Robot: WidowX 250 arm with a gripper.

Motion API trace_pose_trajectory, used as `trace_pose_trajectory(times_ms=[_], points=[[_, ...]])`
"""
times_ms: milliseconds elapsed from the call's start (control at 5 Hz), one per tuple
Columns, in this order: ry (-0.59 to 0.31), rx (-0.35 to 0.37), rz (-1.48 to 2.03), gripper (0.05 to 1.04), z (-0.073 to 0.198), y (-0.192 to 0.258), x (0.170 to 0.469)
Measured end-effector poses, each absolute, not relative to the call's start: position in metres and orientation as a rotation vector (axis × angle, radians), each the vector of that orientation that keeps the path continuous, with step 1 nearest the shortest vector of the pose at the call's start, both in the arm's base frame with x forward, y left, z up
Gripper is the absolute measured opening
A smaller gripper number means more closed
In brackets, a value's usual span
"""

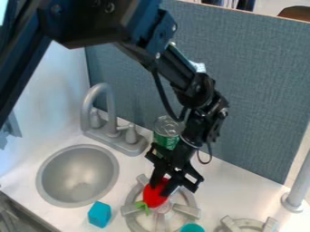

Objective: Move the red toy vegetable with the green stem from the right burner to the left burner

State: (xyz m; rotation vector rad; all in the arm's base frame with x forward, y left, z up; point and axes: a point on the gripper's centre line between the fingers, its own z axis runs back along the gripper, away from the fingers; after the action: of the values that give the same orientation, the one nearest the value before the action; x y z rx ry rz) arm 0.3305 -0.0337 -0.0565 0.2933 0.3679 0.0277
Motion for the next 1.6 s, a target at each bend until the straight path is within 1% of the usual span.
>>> trace_pose_trajectory(times_ms=[200, 400, 600, 800, 1000, 1200, 1400, 1600], points=[[0.377, 0.269, 0.038, 0.378, -0.055, -0.038, 0.332], [0.403, 0.210, 0.026, 0.687, -0.058, -0.046, 0.327], [0.362, 0.134, 0.013, 0.968, -0.042, -0.054, 0.322], [0.307, 0.119, 0.031, 1.003, -0.020, -0.050, 0.323], [0.272, 0.126, 0.055, 1.000, -0.004, -0.036, 0.310], [0.276, 0.166, 0.095, 1.000, 0.004, -0.019, 0.299], [0.313, 0.202, 0.126, 1.000, -0.001, 0.005, 0.287], [0.321, 0.202, 0.144, 1.000, -0.008, 0.024, 0.280]])
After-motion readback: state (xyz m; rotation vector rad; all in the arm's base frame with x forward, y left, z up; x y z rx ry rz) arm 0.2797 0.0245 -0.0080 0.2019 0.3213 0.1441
